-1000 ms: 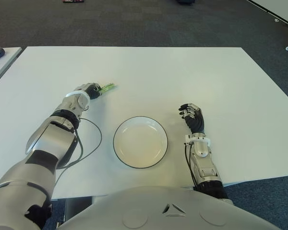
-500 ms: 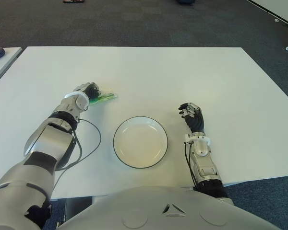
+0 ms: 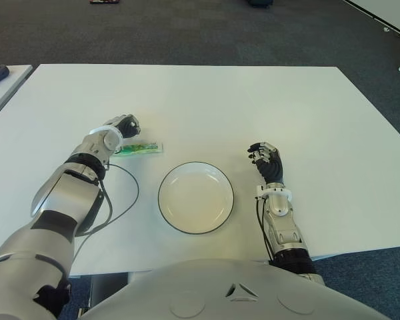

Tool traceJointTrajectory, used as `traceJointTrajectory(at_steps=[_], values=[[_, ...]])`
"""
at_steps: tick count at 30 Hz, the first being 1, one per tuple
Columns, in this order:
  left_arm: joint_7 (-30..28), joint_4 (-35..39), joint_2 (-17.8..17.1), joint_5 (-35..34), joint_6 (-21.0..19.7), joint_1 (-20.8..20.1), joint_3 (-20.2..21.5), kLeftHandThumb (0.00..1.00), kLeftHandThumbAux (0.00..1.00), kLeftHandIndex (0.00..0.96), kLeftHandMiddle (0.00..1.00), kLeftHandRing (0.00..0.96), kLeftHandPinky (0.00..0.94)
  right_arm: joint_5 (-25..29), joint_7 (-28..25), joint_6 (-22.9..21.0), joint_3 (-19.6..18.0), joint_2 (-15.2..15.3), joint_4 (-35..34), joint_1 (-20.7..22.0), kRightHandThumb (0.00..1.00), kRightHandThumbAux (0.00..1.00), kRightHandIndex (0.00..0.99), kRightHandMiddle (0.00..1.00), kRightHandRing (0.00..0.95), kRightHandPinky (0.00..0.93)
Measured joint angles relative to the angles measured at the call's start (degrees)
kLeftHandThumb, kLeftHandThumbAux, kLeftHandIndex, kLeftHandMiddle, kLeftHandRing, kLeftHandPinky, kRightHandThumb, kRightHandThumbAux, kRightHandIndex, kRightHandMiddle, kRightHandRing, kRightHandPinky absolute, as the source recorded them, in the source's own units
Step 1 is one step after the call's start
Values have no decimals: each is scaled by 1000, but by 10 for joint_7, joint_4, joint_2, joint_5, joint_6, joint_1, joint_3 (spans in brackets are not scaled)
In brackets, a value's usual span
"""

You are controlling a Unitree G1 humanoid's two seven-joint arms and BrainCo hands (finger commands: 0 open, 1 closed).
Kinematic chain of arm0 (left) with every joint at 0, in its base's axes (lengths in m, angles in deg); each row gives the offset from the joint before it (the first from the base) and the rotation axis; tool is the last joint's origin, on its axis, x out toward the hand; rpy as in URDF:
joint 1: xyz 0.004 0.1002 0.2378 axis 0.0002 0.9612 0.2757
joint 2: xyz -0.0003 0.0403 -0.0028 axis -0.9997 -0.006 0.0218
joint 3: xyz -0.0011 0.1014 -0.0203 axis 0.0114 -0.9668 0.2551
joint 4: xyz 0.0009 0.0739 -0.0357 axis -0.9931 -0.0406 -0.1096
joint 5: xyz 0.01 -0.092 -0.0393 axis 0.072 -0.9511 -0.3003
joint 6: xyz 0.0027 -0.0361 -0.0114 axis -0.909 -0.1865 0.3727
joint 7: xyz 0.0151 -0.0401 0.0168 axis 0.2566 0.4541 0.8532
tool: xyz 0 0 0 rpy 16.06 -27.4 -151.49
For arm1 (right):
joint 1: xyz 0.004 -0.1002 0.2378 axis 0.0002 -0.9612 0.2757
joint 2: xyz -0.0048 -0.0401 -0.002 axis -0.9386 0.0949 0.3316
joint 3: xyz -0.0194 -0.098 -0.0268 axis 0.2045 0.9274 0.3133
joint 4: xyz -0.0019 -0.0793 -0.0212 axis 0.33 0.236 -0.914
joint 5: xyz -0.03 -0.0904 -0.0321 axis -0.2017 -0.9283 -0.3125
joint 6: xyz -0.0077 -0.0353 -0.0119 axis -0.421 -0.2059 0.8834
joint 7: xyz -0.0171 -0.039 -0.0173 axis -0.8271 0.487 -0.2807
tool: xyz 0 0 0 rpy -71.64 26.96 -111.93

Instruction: Put the toothpaste on the table into the plate.

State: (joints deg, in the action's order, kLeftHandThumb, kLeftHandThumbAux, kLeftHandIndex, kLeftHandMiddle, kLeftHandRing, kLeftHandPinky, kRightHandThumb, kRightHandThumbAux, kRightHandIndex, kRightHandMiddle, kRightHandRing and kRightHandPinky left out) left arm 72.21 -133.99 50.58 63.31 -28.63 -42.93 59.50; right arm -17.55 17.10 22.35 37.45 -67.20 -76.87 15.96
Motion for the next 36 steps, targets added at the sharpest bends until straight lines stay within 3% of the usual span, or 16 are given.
traceJointTrajectory(at_steps=[12,17,19,21,24,31,33,34,36], values=[[-16,1,-3,-1,12,-3,-2,798,514,761,828,825,740,1,0,-2,0,0,0,1,709,730,426,491,501,532],[-17,2,-5,-1,15,-2,-2,792,504,752,827,824,748,2,0,-2,0,0,0,1,708,730,427,496,510,543],[-17,3,-5,-1,17,-2,-2,743,510,739,826,823,750,2,0,-2,0,0,0,1,708,730,427,499,511,542],[-17,4,-6,0,19,-2,-4,731,614,563,810,805,714,1,0,-2,0,0,0,1,708,730,427,499,510,531],[-17,6,-8,0,23,-3,-8,724,663,479,790,780,673,1,0,-2,0,0,0,1,708,730,426,496,507,520],[-22,14,-22,4,31,-5,-18,705,690,427,622,614,493,1,-1,-2,0,1,0,1,708,730,426,503,513,536],[-27,16,-29,8,37,-7,-24,617,551,366,566,563,452,1,-1,-2,0,1,-1,1,708,730,426,505,515,537],[-31,17,-32,9,40,-9,-27,572,484,328,464,450,362,1,-1,-2,0,1,-1,0,708,730,426,505,515,537],[-37,18,-38,13,45,-12,-32,530,424,270,345,323,273,1,-1,-2,0,1,-3,0,708,730,426,505,515,538]])
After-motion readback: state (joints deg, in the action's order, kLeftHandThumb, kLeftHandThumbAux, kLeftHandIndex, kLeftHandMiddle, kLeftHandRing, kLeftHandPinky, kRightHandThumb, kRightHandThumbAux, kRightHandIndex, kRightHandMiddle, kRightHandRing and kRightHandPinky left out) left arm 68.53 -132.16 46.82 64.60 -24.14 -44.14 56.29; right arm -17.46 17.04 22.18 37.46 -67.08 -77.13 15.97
